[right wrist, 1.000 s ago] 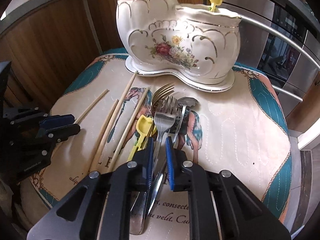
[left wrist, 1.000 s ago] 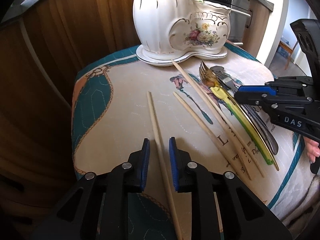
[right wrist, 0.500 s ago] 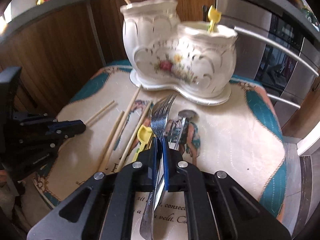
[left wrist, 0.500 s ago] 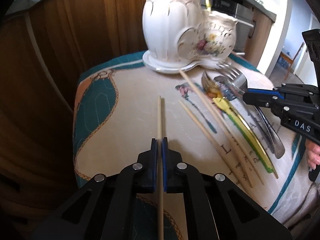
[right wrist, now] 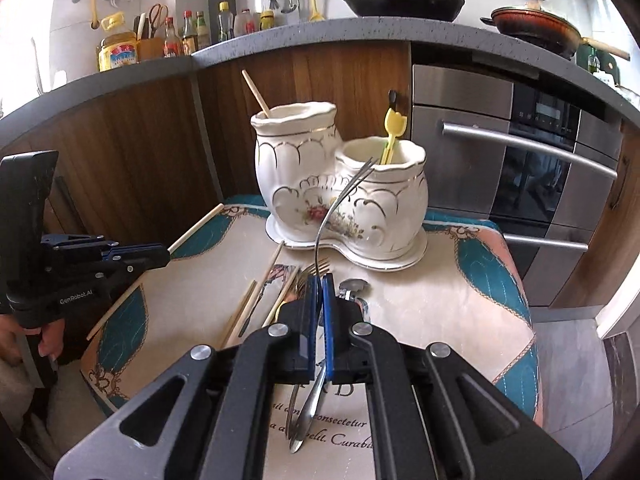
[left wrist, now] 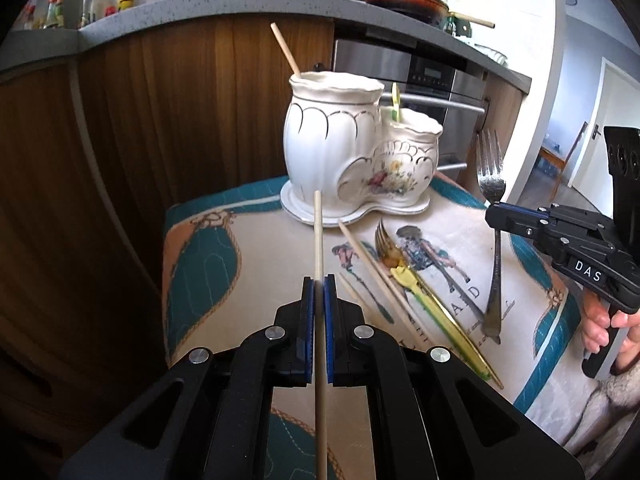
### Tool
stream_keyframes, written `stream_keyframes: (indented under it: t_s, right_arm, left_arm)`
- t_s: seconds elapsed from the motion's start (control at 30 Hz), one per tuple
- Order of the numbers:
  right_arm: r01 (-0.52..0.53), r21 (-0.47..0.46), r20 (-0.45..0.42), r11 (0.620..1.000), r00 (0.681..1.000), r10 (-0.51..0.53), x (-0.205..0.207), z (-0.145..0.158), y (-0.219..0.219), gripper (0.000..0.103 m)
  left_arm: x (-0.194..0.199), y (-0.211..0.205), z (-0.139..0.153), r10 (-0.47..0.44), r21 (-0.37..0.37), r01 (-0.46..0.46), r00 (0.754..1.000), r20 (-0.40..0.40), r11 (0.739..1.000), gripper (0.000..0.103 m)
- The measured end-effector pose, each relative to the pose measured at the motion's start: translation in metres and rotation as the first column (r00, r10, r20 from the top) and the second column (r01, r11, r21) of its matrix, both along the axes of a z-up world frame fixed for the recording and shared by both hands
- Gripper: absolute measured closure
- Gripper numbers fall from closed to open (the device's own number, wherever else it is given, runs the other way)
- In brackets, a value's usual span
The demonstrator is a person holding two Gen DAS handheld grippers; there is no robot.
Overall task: Organize utensils
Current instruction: 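Lift the chopstick with the left tool while the right tool carries the fork to the holder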
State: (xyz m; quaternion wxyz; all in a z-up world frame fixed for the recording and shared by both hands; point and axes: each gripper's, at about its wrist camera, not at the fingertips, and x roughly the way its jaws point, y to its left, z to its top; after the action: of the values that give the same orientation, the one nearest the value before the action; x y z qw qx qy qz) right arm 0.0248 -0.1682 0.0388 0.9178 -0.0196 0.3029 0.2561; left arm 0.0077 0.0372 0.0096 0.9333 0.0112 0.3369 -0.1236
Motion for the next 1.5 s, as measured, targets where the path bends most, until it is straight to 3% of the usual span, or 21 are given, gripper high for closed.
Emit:
stream_keyframes:
  t_s: [0.3,0.47,0.73,0.87,1.1,1.33,1.5]
  right_arm:
    - [0.015,0.035,0.119,0.999,0.993,-0.019,-0.010,0.025,-0.011,0.100]
    - [0.033,0.062,0.193,0.998,0.980,-0.044,-0.001,0.051,-0.013,0.100]
    - [0.082,0.149,0.315,0.985,0.941,-0.126,0.031,0.102,-0.023,0.100]
    - [0.113,0.203,0.356,0.973,0.917,-0.181,0.048,0.120,-0.027,0.100]
    - [0.176,0.229,0.380,0.957,0.889,-0.255,0.074,0.118,-0.028,0.100]
    - [0.172,0.244,0.332,0.954,0.910,-0.249,0.095,0.092,-0.034,0.100]
    - [0.163,0.253,0.267,0.954,0.936,-0.231,0.107,0.077,-0.037,0.100]
  left_arm:
    - [-0.003,0.007,0.014,0.015,-0.078,-0.006,0.993,0.115,0.997,0.098]
    - [0.009,0.008,0.037,0.021,-0.137,0.006,0.981,0.194,0.991,0.098]
    - [0.051,-0.001,0.093,0.036,-0.255,0.067,0.925,0.377,0.965,0.098]
    - [0.083,-0.006,0.110,0.046,-0.313,0.096,0.907,0.418,0.945,0.098]
    - [0.133,-0.020,0.120,0.082,-0.303,0.076,0.875,0.476,0.950,0.098]
    - [0.157,-0.031,0.113,0.109,-0.264,0.036,0.850,0.515,0.964,0.098]
    - [0.167,-0.042,0.105,0.103,-0.219,0.016,0.847,0.522,0.976,0.098]
